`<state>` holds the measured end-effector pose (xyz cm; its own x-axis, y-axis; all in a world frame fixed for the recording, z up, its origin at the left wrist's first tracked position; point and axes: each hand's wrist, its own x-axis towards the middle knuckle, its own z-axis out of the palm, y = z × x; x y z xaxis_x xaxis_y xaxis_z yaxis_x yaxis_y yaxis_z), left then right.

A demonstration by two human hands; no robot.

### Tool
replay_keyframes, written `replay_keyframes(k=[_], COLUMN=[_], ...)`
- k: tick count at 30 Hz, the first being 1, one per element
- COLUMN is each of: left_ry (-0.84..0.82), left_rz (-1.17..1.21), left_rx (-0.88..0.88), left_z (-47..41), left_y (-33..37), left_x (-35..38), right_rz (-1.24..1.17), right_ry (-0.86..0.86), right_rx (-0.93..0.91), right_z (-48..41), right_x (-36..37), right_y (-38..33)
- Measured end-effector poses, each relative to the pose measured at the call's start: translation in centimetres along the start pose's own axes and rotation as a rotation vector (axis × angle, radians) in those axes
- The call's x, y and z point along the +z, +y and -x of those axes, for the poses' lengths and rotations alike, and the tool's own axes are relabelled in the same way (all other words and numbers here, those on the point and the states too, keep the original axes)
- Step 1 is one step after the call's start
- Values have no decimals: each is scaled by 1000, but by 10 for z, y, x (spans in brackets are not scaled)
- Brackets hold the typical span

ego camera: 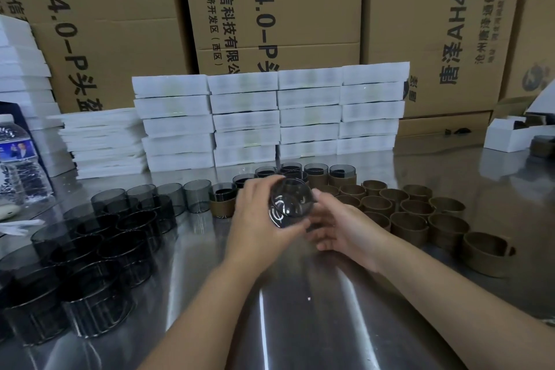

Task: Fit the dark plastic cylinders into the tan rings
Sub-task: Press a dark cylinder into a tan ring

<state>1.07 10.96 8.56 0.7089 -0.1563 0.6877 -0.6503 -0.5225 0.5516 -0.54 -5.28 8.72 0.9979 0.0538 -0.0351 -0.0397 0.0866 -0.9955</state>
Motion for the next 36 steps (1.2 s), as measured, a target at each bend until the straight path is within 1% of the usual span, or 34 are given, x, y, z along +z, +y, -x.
replay_keyframes(k=[3, 6, 12, 14, 17, 19, 24, 31, 36], left_ry=[-139, -210, -227, -232, -210, -216, -262, -269, -365], left_rz=[-1, 7, 142, 154, 120, 100, 125, 79, 55], left_rx=[100, 88, -12, -36, -10, -10, -62, -16, -15], left_z=[6, 7, 7, 7, 9, 9, 9, 8, 6], left_y=[-1, -5, -17, -20, -18, -15, -14, -9, -13], left_x=[7, 9, 15, 17, 15, 13, 13, 10, 11], right_rz=[-117, -133, 19, 92, 157, 204, 277, 340, 443], right_ry=[5, 9, 6, 15, -42, -44, -35, -14, -7], right_rx=[24, 25, -56, -132, -303, -372, -369, -432, -492], right_z=[0, -1, 2, 3, 3, 2, 1, -1, 3], right_x=[0, -2, 3, 5, 7, 7, 6, 3, 8], right_y=[-3, -2, 0, 3, 9, 10, 12, 11, 12])
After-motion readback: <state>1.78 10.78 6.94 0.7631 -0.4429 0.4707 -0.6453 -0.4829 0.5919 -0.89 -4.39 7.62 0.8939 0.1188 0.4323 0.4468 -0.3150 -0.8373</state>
